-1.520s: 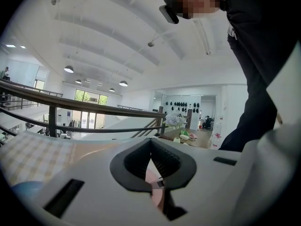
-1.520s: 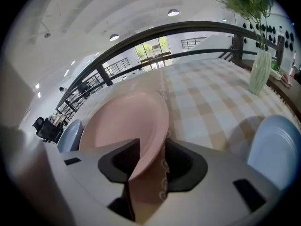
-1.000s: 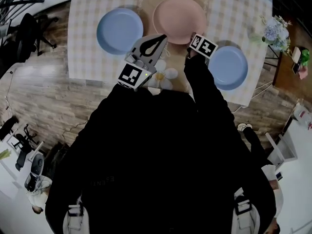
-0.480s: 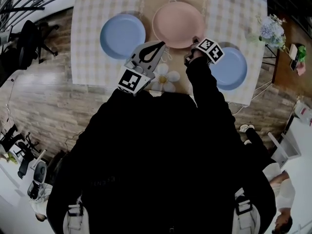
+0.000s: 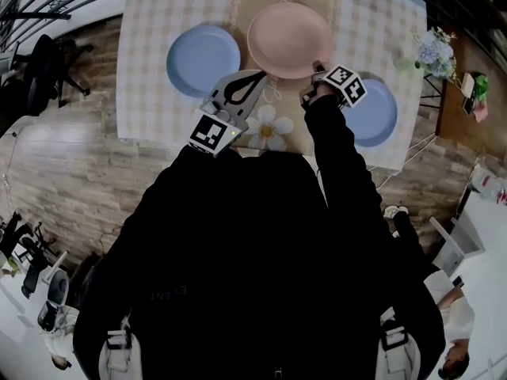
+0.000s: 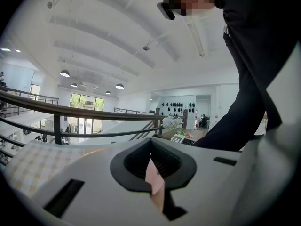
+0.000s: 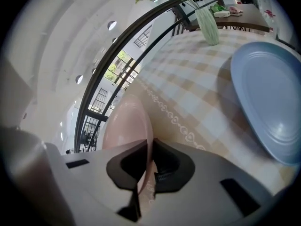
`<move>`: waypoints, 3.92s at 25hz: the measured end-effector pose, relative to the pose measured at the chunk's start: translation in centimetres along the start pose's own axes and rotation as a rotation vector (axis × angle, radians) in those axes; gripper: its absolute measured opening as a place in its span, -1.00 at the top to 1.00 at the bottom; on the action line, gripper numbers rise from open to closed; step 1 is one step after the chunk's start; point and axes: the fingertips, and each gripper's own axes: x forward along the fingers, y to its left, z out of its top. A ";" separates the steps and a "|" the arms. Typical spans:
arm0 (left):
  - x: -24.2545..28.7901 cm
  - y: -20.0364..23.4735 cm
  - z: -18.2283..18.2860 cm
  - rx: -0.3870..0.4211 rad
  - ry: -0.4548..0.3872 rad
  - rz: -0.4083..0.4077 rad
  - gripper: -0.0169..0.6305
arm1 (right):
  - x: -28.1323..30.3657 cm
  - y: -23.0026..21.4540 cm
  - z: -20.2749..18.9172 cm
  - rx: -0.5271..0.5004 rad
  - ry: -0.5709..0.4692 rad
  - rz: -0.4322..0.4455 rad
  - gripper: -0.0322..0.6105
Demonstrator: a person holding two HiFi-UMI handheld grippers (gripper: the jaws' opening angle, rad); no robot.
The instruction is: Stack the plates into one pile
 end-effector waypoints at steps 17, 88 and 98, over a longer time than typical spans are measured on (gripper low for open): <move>-7.1 5.5 0.9 0.033 -0.055 0.120 0.91 | 1.3 9.1 -8.2 -0.166 0.168 0.099 0.79; -13.2 8.1 -0.1 0.028 -0.005 0.112 0.91 | -3.9 19.9 -17.7 -0.752 0.094 0.370 0.44; -8.2 5.0 0.6 0.060 0.028 -0.017 0.91 | -13.0 22.1 -15.0 -1.109 -0.154 0.482 0.54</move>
